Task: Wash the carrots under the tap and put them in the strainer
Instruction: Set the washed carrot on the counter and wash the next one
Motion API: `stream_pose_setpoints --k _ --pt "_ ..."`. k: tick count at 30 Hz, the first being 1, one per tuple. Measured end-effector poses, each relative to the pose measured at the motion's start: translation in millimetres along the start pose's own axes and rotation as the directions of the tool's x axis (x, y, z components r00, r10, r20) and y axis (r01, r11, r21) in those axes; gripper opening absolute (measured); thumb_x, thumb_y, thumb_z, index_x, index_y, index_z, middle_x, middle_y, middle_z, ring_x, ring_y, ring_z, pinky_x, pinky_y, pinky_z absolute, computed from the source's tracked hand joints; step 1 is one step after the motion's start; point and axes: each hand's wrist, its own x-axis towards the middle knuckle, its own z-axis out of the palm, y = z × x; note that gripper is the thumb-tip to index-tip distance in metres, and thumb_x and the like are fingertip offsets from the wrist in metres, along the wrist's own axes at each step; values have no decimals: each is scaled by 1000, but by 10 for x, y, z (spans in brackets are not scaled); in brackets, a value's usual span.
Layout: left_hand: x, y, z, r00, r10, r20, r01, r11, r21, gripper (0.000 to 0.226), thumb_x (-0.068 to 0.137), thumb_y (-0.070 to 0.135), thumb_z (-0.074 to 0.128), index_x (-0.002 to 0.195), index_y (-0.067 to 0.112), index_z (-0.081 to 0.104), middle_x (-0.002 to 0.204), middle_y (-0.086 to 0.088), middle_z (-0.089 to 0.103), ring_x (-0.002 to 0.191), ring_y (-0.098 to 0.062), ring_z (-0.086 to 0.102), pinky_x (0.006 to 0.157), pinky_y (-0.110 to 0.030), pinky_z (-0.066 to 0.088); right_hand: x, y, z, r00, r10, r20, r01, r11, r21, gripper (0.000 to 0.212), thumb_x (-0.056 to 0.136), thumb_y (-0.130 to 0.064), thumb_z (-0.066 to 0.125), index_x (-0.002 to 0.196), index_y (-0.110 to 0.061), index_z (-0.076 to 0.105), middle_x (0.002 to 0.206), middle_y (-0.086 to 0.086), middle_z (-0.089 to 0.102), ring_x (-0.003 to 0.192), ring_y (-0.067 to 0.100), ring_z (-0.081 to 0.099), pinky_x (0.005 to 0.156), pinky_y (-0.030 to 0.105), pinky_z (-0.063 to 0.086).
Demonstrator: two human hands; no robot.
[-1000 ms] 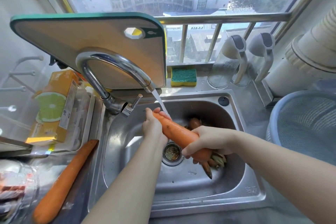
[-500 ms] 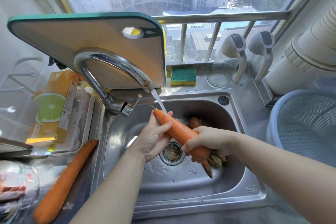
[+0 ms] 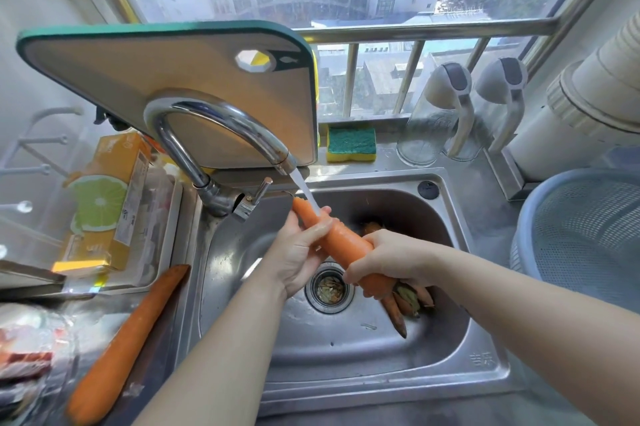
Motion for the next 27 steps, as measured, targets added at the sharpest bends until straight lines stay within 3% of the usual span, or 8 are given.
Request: stream_pose_setpoints --k 3,6,8,12,18,22,25,27 --pt "23 -30 17 999 6 -32 -5 1000 22 54 91 2 54 141 14 37 137 -10 50 113 -23 54 82 -41 53 -15 -1 -42 1000 4 21 -4 1000 -10 37 74 -15 76 105 -7 57 97 18 64 81 27 66 75 38 56" --pt "-16 62 -56 996 -28 90 32 998 -49 57 93 -2 47 145 16 32 140 -8 48 118 -26 54 85 -41 56 -39 5 -63 999 5 48 -7 999 48 30 77 -11 75 100 -8 57 94 17 62 79 27 64 70 36 54" --pt "-39 92 -61 992 -14 121 14 1000 1 59 92 -6 45 145 17 32 140 -8 48 119 -25 53 85 -38 56 -32 -2 -50 999 -8 43 6 999 42 28 76 -11 75 99 -9 57 93 16 62 79 27 64 68 34 55" --pt "-32 75 9 998 37 42 -41 992 120 60 91 -6 50 145 15 31 142 -11 46 116 -24 54 82 -38 55 -12 -8 -44 999 -32 14 32 999 -13 32 74 -13 76 100 -10 57 92 14 62 79 26 65 75 39 56" --pt "-65 164 -56 986 4 165 -29 988 148 71 89 -12 48 148 21 25 139 -5 48 118 -23 54 88 -34 55 -8 -6 -55 999 -40 19 41 999 -4 35 72 -13 77 101 -7 58 92 14 62 79 27 66 78 40 56" --pt "-50 108 -32 995 48 92 -62 985 161 60 93 0 50 146 18 29 130 -4 55 117 -23 54 85 -36 55 -3 -17 -63 998 -58 4 58 997 -45 36 71 -14 77 102 -7 59 89 13 63 77 27 66 79 42 56" --pt "-49 109 -43 996 40 78 -49 993 106 53 96 14 47 146 18 32 133 -5 55 113 -21 58 87 -40 54 -14 -12 -84 998 -56 27 56 998 -15 35 72 -12 77 101 -7 58 89 13 62 77 27 66 79 41 55" --pt "-56 111 -48 995 35 95 -45 993 105 54 95 10 47 146 19 31 136 -5 52 114 -20 57 86 -39 54 -9 -2 -81 998 -56 29 58 997 -44 37 71 -15 78 101 -9 58 91 13 62 79 26 66 80 42 56"
